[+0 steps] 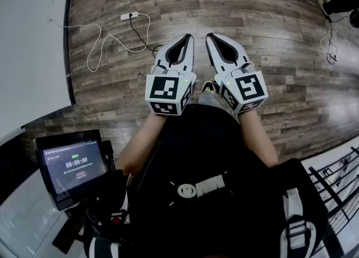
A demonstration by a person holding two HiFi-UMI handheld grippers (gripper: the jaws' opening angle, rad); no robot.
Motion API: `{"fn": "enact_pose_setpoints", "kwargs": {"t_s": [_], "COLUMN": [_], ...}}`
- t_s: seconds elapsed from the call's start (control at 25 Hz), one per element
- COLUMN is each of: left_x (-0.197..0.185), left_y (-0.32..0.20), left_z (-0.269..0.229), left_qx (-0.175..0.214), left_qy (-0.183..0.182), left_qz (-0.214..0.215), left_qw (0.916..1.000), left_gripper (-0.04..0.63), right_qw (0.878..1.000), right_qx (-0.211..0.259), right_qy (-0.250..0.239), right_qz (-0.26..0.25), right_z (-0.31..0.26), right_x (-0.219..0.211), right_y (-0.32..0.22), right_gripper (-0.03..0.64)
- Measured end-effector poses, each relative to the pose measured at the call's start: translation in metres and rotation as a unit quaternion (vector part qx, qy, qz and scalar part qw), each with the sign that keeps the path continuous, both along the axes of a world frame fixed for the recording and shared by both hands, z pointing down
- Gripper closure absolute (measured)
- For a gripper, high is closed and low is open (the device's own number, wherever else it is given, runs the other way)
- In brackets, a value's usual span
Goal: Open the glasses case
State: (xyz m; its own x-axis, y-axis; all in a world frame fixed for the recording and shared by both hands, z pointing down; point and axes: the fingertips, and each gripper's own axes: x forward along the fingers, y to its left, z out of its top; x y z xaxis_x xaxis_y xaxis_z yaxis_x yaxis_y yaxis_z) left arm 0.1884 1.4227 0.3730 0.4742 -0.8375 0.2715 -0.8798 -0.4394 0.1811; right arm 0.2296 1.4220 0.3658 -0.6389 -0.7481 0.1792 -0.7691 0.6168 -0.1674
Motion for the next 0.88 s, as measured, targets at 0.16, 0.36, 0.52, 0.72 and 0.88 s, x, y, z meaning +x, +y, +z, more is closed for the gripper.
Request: {"fn": "enact_pose_setpoints", "kwargs": {"t_s": [0.16, 0.36, 0.52, 0.72, 0.88], "left_x": [-0.005, -0.007, -0.004, -0.009, -0.022], "left_y": [-0.006, -0.012, -0.009, -0.008, -0.001], "left_z": [-0.005, -0.006, -0.008, -0.014, -0.016], "left_qx": [0.003, 0.003, 0.01, 0.023, 0.031], "left_qy": [0.004, 0.007, 0.01, 0.005, 0.007], "left_qz": [-0.017, -0.03, -0.029, -0.033, -0.05], "left_qw": [0.9998, 0.9995, 0.9995, 0.9992, 0.9983], "left_gripper": [0.6, 0.599, 0.6, 0.598, 0.598], "right_qw": [1.0, 1.0, 1.0, 0.999, 0.999], "right_qx": [0.004, -0.006, 0.003, 0.041, 0.032], "right_qy": [-0.001, -0.011, -0.022, -0.013, -0.007], "right_qz": [0.001, 0.007, 0.01, 0.02, 0.019], "right_z": [-0.002, 0.0, -0.003, -0.01, -0.006], "right_x": [0.006, 0.015, 0.021, 0.023, 0.017], "right_y": [-0.004, -0.004, -0.003, 0.002, 0.01], "right_gripper": [0.611, 0.611, 0.611, 0.611, 0.611]}}
